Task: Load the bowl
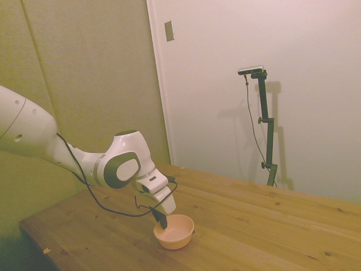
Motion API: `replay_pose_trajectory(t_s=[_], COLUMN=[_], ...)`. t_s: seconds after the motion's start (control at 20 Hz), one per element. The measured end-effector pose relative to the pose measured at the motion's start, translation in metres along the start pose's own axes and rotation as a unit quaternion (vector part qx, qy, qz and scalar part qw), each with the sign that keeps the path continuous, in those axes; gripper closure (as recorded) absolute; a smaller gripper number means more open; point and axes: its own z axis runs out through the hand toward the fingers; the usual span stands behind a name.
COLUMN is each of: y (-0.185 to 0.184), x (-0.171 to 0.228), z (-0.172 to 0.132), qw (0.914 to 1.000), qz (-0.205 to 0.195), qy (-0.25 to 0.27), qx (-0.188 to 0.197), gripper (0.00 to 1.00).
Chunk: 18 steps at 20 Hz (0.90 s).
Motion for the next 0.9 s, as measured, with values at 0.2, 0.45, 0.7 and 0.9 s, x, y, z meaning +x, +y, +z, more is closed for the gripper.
replay_pose_trajectory(t_s=[0.2,0.45,0.7,0.9], y=[0.0,0.006,0.003,-0.027], x=[0.005,0.03,0.058,0.059], z=[-0.005,-0.03,-0.082,-0.128], qw=[1.0,0.9987,0.9954,0.99], qz=[0.006,0.016,0.015,-0.004], qy=[0.001,-0.024,-0.044,-0.055], qx=[0.007,0.042,0.083,0.13], gripper=[1.0,1.0,1.0,1.0])
